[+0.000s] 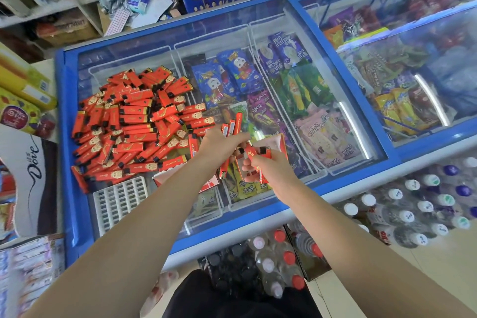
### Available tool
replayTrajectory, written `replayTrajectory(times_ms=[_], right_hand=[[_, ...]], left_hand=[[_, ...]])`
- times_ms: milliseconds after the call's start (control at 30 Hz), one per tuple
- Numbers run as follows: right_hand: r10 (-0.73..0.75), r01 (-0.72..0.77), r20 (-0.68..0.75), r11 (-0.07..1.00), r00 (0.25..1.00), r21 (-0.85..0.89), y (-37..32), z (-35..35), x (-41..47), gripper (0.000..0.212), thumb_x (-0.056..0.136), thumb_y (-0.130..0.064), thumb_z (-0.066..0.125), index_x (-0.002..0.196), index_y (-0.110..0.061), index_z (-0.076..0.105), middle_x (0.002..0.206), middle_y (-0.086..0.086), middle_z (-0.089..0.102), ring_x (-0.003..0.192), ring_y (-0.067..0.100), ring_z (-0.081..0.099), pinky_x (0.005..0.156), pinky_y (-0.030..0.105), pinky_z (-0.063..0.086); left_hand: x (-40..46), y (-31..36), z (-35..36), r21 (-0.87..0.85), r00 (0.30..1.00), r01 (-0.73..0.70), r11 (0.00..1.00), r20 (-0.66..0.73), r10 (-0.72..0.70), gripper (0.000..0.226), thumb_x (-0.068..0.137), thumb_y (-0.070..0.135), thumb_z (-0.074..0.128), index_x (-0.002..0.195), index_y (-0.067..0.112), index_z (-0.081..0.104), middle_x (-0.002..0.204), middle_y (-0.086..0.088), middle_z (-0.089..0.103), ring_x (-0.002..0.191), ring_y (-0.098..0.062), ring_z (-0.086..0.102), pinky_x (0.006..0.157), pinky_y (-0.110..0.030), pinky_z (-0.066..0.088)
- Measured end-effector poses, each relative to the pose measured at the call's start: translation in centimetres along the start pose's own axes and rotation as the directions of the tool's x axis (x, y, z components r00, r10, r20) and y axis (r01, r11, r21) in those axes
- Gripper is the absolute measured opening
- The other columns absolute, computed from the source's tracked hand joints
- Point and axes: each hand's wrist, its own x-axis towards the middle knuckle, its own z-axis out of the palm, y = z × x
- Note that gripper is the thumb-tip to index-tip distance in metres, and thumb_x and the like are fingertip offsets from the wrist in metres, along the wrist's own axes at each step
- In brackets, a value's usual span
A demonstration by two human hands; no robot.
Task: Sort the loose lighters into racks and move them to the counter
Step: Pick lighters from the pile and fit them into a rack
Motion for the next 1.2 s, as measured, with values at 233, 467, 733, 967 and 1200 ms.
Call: replayTrajectory(times_ms=[233, 467, 733, 967, 1200], right_hand=[[-0.070, 0.071, 0.011, 0.988, 0.998, -0.137, 0.0, 0.2, -0.2, 0.014, 0.091, -0.003, 0.063, 0.100, -0.002, 0.073, 0.089, 0.009, 0.075, 0.083, 0.027, 0.075, 0.085, 0.048, 0.063], [-0.175, 0.196, 0.088, 0.879, 0.981, -0.436, -1.0, -1.1, -0.7, 0.013, 0.095, -0.030, 0.066, 0.105, -0.027, 0.074, 0.073, -0.006, 0.071, 0.060, 0.009, 0.062, 0.049, 0.024, 0.047], [-0.295, 0.292, 0.093, 0.759, 0.951, -0.582, -2.2, -2.2, 0.4, 0.010, 0.087, -0.015, 0.071, 0.093, -0.020, 0.066, 0.069, -0.005, 0.068, 0.062, 0.005, 0.063, 0.061, 0.024, 0.050], [-0.330, 0.273, 0.006, 0.772, 0.944, -0.574, -1.1, -2.4, 1.8, 0.019, 0.085, -0.014, 0.075, 0.093, -0.029, 0.067, 0.072, -0.012, 0.061, 0.053, -0.005, 0.052, 0.054, 0.014, 0.038], [-0.300, 0.262, 0.024, 0.788, 0.953, -0.557, 0.1, -1.5, 2.3, 0.022, 0.093, -0.010, 0.068, 0.103, -0.030, 0.067, 0.071, -0.013, 0.065, 0.053, -0.005, 0.055, 0.056, 0.019, 0.044]], left_hand=[[-0.3, 0.4, -0.2, 0.107, 0.999, -0.026, 0.994, -0.033, 0.030, 0.069, 0.079, 0.033, 0.081, 0.132, -0.006, 0.060, 0.060, -0.002, 0.065, 0.047, -0.015, 0.055, 0.053, -0.028, 0.049], [-1.6, 1.2, -0.8, 0.229, 0.994, -0.106, 0.968, -0.006, 0.111, 0.027, 0.080, 0.018, 0.081, 0.099, 0.012, 0.062, 0.061, -0.003, 0.062, 0.047, -0.016, 0.054, 0.048, -0.026, 0.047], [-2.4, 1.7, -0.2, 0.189, 0.972, -0.228, 0.955, 0.094, 0.214, 0.025, 0.082, 0.019, 0.080, 0.100, 0.006, 0.069, 0.083, -0.013, 0.073, 0.054, -0.015, 0.056, 0.061, -0.035, 0.052], [-0.5, -0.1, -0.5, 0.234, 0.995, -0.064, 0.970, -0.056, 0.079, 0.037, 0.078, 0.026, 0.078, 0.108, 0.011, 0.063, 0.086, -0.012, 0.067, 0.066, -0.025, 0.060, 0.071, -0.046, 0.060], [-0.3, -1.5, -0.3, 0.256, 0.997, 0.000, 0.967, -0.076, 0.020, 0.091, 0.087, 0.027, 0.078, 0.162, 0.016, 0.027, 0.105, -0.016, 0.071, 0.073, -0.022, 0.063, 0.064, -0.036, 0.055]])
